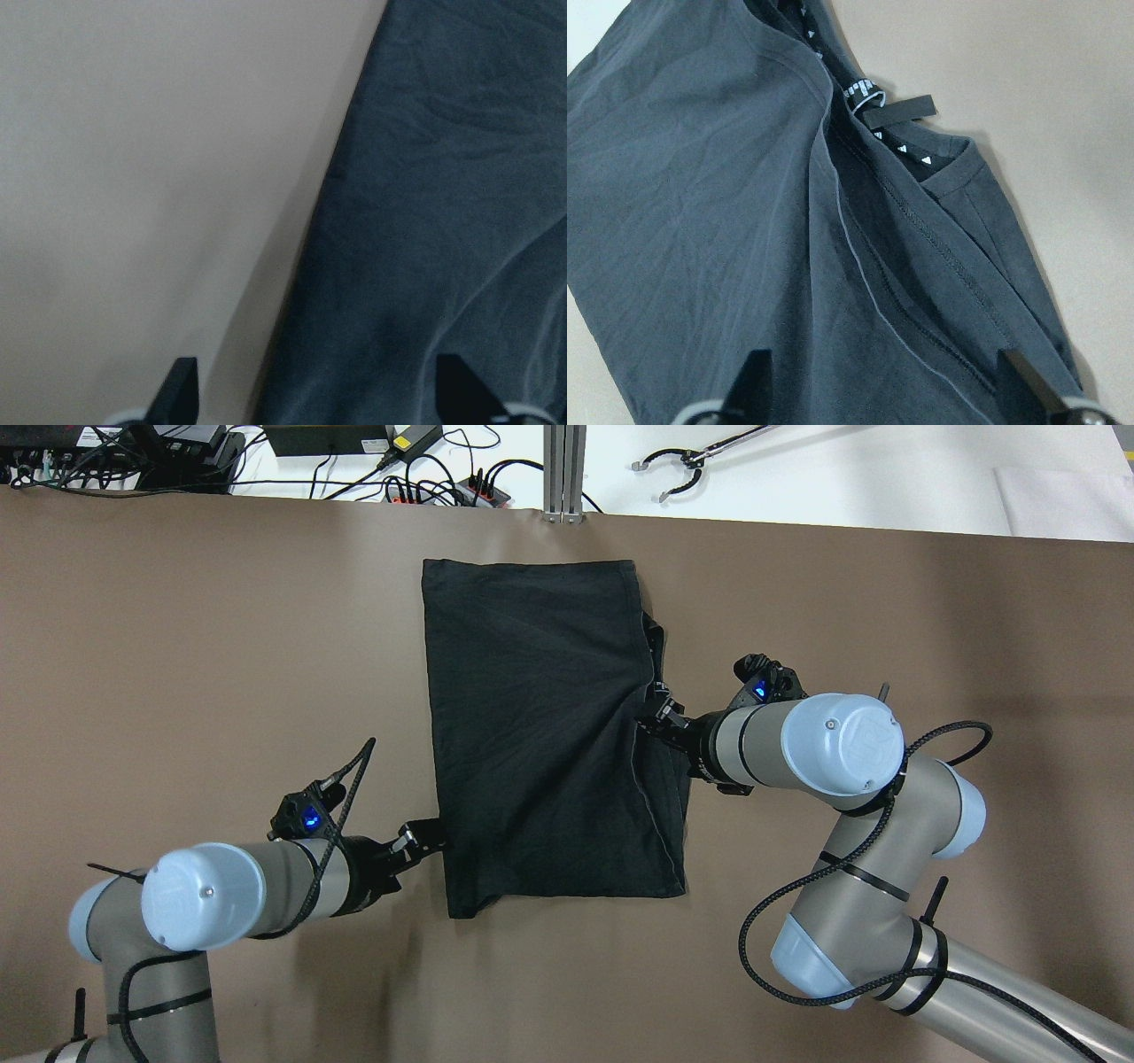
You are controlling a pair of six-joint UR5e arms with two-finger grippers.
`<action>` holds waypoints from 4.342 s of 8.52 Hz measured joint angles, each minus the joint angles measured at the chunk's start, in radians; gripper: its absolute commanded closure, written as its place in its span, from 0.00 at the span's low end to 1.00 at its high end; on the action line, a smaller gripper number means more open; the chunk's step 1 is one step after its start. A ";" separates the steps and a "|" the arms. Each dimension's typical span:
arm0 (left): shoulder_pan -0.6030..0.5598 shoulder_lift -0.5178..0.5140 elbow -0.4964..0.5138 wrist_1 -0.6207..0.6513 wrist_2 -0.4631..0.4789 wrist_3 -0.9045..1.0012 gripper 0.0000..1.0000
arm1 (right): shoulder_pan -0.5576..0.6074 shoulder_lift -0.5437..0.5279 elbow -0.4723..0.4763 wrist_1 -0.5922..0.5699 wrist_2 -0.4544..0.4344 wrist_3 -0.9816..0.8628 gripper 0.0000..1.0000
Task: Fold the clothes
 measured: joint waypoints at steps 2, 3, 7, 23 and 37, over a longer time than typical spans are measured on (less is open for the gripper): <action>0.056 -0.036 0.027 0.004 0.078 -0.107 0.06 | -0.003 -0.001 0.003 0.001 -0.021 0.006 0.09; 0.063 -0.056 0.051 0.004 0.101 -0.139 0.06 | -0.006 -0.002 0.004 0.000 -0.028 0.007 0.09; 0.067 -0.100 0.107 0.006 0.138 -0.195 0.06 | -0.011 -0.002 0.009 0.001 -0.033 0.007 0.09; 0.071 -0.140 0.148 0.004 0.154 -0.179 1.00 | -0.171 -0.044 -0.017 -0.077 -0.204 0.007 0.10; 0.067 -0.137 0.143 0.003 0.154 -0.159 1.00 | -0.221 -0.018 -0.080 -0.073 -0.308 0.142 1.00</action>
